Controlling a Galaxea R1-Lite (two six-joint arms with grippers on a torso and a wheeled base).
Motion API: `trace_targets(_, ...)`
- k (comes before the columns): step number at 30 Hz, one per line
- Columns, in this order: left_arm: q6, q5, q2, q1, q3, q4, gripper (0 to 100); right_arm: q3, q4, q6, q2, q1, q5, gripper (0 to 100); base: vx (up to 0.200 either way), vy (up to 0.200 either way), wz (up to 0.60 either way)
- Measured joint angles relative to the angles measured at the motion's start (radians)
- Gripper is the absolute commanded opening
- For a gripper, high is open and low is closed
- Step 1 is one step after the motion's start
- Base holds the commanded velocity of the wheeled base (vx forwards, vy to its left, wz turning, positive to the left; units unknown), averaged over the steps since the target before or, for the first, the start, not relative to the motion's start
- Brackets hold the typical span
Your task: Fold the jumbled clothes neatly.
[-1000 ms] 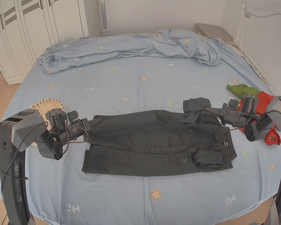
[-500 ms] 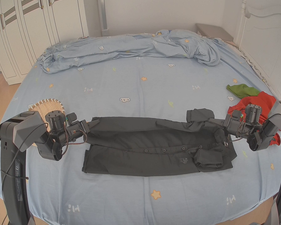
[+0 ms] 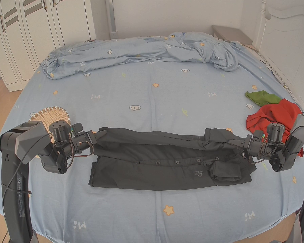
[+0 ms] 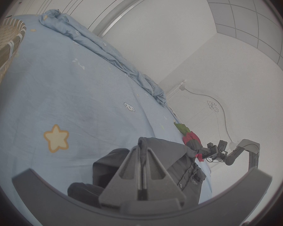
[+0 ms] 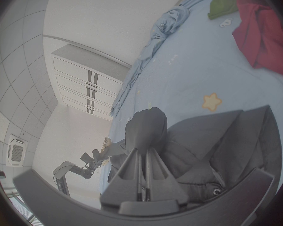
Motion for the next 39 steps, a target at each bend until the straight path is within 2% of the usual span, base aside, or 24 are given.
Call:
trace_targets(8,0.002,-0.038,-0.004,0.002,0.04,-0.054,0,0.071,-0.05,-0.002,-0.006,-0.001,0.0,0,0.0,0.0,0.0)
trace_targets(20,0.023,-0.042,-0.012,0.004,0.088,-0.075,0,0.114,-0.073,-0.002,-0.008,-0.014,0.0,0,0.0,0.0,0.0)
trace_targets(29,0.022,-0.042,-0.013,0.007,0.143,-0.163,0,0.134,-0.074,-0.003,-0.008,-0.019,0.0,0,0.0,0.0,0.0)
trace_targets(30,0.022,-0.042,-0.013,0.008,0.147,-0.17,100,0.135,-0.074,-0.003,-0.008,-0.019,0.0,0,0.0,0.0,0.0)
trace_targets(39,-0.007,-0.042,-0.013,0.036,0.147,-0.202,100,0.155,-0.074,-0.003,-0.011,-0.024,0.0,0,0.0,0.0,0.0)
